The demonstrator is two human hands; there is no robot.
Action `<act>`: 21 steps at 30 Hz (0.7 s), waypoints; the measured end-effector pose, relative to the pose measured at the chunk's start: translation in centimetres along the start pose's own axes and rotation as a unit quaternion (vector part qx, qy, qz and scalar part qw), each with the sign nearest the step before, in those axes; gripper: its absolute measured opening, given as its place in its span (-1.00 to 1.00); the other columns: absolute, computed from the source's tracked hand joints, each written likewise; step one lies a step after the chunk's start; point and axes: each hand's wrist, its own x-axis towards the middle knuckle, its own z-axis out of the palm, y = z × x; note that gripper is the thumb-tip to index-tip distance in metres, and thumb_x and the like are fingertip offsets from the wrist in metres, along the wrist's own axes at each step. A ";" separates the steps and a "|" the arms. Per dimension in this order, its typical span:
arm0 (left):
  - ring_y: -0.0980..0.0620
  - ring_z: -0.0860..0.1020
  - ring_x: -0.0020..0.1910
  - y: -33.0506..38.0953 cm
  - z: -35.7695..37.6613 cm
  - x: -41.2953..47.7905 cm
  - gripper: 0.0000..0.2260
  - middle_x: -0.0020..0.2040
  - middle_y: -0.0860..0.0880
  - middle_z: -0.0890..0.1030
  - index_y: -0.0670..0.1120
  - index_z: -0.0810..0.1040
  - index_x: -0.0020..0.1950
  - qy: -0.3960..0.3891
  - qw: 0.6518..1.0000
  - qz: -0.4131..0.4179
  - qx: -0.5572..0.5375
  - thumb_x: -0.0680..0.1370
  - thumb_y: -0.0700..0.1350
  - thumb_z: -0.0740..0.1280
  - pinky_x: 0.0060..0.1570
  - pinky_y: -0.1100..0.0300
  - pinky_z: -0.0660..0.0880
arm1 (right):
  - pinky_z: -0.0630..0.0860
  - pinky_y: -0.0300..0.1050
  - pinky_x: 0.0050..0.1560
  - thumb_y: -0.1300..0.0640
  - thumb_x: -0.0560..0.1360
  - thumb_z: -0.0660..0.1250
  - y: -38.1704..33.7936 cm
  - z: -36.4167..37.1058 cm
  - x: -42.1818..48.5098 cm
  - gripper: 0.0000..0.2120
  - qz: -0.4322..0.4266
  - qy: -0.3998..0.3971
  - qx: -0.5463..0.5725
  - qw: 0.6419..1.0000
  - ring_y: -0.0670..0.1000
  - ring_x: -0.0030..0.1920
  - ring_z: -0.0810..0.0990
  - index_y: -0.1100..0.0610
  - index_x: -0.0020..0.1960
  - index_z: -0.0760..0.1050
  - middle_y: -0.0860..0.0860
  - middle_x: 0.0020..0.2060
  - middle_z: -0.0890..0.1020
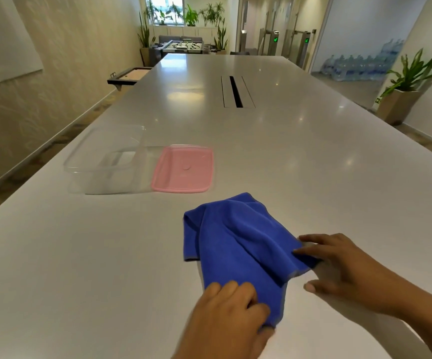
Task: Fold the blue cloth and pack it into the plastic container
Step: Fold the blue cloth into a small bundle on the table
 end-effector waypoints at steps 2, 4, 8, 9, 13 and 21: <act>0.20 0.46 -0.40 0.4 -0.7 0.2 -0.83 -0.36 0.19 0.49 0.15 0.62 -0.31 0.045 0.999 -0.008 -0.001 0.36 0.19 0.32 -0.39 0.34 0.42 | 0.31 -0.22 0.32 -0.32 0.38 0.38 0.0 0.3 0.0 -0.56 -0.010 0.019 -0.002 1.000 -0.35 0.33 0.20 -0.49 0.20 0.32 -0.47 0.30 0.27; 0.21 0.50 -0.31 0.3 -2.6 0.4 -0.82 -0.26 0.18 0.53 0.13 0.61 -0.18 0.080 0.992 -0.065 -0.073 0.49 0.11 0.24 -0.31 0.35 0.45 | 0.29 -0.24 0.29 -0.32 0.37 0.37 0.1 0.5 0.1 -0.58 -0.021 0.036 0.003 0.999 -0.35 0.32 0.22 -0.51 0.19 0.35 -0.48 0.29 0.28; 0.22 0.55 -0.19 -1.5 -5.7 0.7 -0.92 -0.20 0.22 0.58 0.26 0.46 -0.01 0.268 0.926 -0.133 -0.231 0.56 0.06 0.21 -0.24 0.42 0.41 | 0.42 -0.27 0.21 -0.35 0.39 0.27 -0.4 1.0 0.6 -0.82 -0.041 0.090 0.016 0.995 -0.38 0.22 0.37 -0.43 -0.02 0.52 -0.46 0.18 0.43; 0.24 0.56 -0.20 -2.0 -6.8 1.0 -0.90 -0.17 0.22 0.58 0.25 0.44 -0.04 0.314 0.907 -0.138 -0.245 0.55 0.02 0.22 -0.25 0.43 0.42 | 0.48 -0.27 0.15 -0.31 0.42 0.26 -0.8 0.9 0.8 -0.84 -0.042 0.118 0.028 0.992 -0.36 0.16 0.45 -0.36 -0.05 0.55 -0.43 0.12 0.52; 0.31 0.52 -0.17 -4.3 -11.6 2.7 -0.95 -0.15 0.13 0.54 0.10 0.39 -0.04 0.358 0.881 -0.150 -0.271 0.61 -0.03 0.23 -0.24 0.46 0.43 | 0.44 -0.45 -0.22 0.09 0.59 0.28 -2.7 -1.9 2.1 -0.86 -0.040 0.276 0.113 0.954 -0.22 -0.11 0.61 -0.10 -0.09 0.54 -0.18 -0.14 0.66; 0.25 0.50 -0.16 -8.1 -20.9 5.1 -0.91 -0.17 0.23 0.50 0.05 0.49 0.01 0.401 0.897 -0.139 -0.127 0.53 -0.07 0.35 -0.16 0.50 0.35 | 0.54 -0.46 -0.30 0.05 0.44 0.40 -7.8 -12.8 3.6 -0.93 -0.053 0.383 0.154 0.909 -0.33 -0.24 0.62 -0.03 -0.08 0.55 -0.13 -0.23 0.64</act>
